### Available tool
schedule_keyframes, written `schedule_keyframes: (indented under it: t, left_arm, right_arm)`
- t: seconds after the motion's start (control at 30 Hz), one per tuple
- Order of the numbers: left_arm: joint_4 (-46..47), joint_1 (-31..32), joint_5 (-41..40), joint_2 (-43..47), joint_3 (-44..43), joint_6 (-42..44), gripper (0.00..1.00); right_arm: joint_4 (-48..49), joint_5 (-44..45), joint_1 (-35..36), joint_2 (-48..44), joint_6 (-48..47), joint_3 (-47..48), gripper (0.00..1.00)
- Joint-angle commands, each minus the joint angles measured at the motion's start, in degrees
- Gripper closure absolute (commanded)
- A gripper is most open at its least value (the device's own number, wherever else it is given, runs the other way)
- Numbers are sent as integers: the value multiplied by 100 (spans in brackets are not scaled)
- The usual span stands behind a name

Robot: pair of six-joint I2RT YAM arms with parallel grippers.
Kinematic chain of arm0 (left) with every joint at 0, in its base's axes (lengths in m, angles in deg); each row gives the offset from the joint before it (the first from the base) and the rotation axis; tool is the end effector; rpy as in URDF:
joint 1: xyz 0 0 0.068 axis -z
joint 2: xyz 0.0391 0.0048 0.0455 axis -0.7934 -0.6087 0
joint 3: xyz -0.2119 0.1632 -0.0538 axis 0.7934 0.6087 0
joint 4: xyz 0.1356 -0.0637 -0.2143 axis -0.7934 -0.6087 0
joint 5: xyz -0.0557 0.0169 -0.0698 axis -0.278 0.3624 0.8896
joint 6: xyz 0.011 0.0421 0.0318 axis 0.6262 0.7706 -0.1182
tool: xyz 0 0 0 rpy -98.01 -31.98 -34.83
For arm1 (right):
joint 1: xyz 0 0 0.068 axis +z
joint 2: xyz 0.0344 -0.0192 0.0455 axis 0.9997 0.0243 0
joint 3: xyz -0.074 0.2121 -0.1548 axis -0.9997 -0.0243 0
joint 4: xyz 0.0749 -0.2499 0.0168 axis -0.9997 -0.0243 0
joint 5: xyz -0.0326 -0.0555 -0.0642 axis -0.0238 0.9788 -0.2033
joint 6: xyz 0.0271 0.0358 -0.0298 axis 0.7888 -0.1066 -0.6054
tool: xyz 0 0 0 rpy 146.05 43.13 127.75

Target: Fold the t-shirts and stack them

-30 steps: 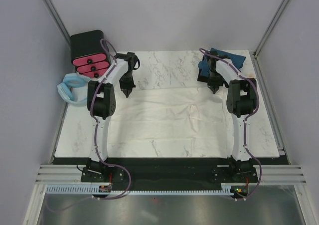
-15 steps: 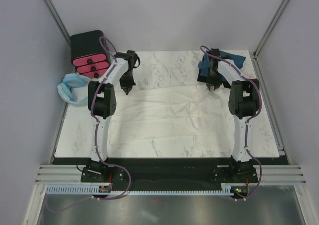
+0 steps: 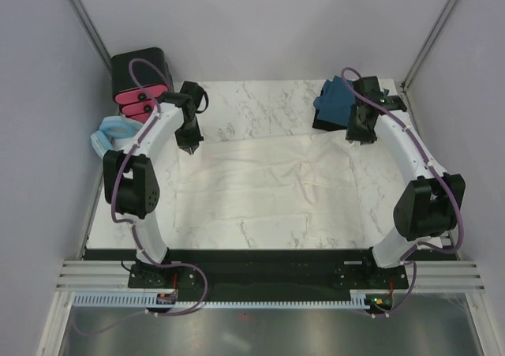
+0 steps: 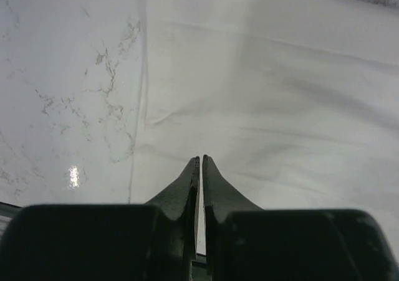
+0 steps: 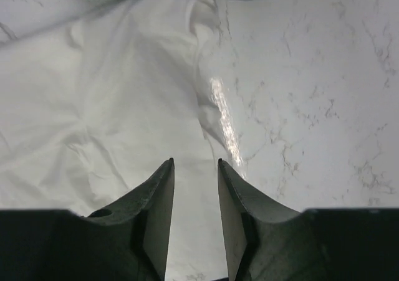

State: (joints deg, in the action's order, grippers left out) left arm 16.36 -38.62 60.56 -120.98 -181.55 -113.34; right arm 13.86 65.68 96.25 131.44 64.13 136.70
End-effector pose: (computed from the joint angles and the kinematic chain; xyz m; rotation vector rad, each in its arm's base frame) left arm 0.3762 -0.0838 0.2682 -0.4186 2.7833 0.2037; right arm 0.3483 0.0381 0.3229 0.3550 2.5372 -0.1354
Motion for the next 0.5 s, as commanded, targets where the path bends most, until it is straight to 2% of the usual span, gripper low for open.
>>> schedule_keyframes:
  t: [0.0,0.1,0.2,0.3,0.33,0.37,0.43,0.47]
  left_arm:
    - [434,87,466,551,691,106,90]
    - [558,131,818,509,833,142,92]
    - [391,184,917,560,911,89,91]
    - [417,176,838,1032,1385,-139,73]
    - [435,175,837,1140,1525,-209,61]
    - [444,167,872,1289,1797,-349,56]
    - [523,140,1039,1674,2062,-525,53]
    - [523,140,1065,1781,2289,-718,54]
  right_arm:
    - [-555,-16,18,-150,154,-1026,61]
    - [-747,-209,36,-159,137,-1264,64]
    - [-994,-209,88,-265,67,-1335,58]
    - [-1100,-147,89,-527,119,-1554,57]
    - [-1100,-156,89,-598,224,-1624,57]
    - [-1083,-165,71,-677,277,-1764,55]
    - [-995,-454,19,-905,391,-1949,45]
    - [-908,-577,-8,-959,479,-2107,44]
